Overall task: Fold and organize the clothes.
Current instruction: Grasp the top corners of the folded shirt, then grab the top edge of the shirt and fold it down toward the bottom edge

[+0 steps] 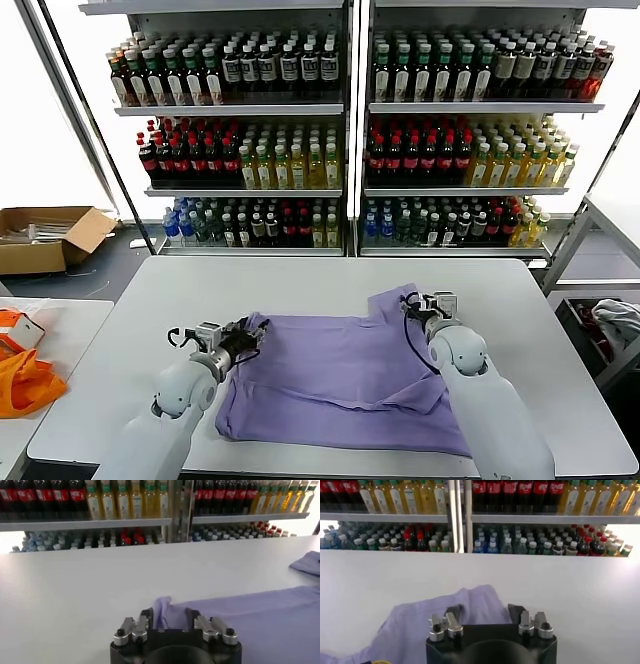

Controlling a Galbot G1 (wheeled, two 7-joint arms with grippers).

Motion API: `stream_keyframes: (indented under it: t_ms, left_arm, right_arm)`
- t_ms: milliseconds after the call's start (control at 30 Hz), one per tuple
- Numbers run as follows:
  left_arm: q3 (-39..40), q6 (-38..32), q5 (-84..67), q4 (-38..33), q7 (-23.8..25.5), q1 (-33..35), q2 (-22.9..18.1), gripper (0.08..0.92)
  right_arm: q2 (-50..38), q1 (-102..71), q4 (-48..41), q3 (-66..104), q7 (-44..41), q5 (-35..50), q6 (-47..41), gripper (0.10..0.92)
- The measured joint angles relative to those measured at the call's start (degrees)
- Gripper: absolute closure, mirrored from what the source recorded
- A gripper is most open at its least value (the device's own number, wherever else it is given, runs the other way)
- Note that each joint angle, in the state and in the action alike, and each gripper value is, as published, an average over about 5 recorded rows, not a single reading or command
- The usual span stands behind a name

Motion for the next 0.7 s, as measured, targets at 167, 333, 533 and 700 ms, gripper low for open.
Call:
stream_keyframes:
  t_ms: [167, 333, 533, 700]
  left_arm:
    - [0.30, 0.00, 0.31, -0.14, 0.24, 0.01, -0.34, 0.751]
    - [0.32, -0.10, 0.27, -0.12, 0.24, -0.09, -0.71, 0.879]
    - [-0.34, -1.03, 0.42, -0.54, 0.19, 0.21, -0.68, 0.916]
    - [-1.13, -2.21, 0.62, -1.36, 0.03, 0.77, -0.33, 0.916]
  right_arm:
    - [0.06, -0.29, 0.40, 0.23, 0.17, 0.05, 0.05, 0.654]
    - [0.11, -0.59, 1.07, 0.64, 0.33, 0.19, 0.24, 0.801]
    - [-0.25, -1.18, 3.07, 1.27, 0.23, 0.00, 0.69, 0.919]
    - [-0.48, -1.92, 6.21, 1.99, 0.33, 0.09, 0.83, 0.919]
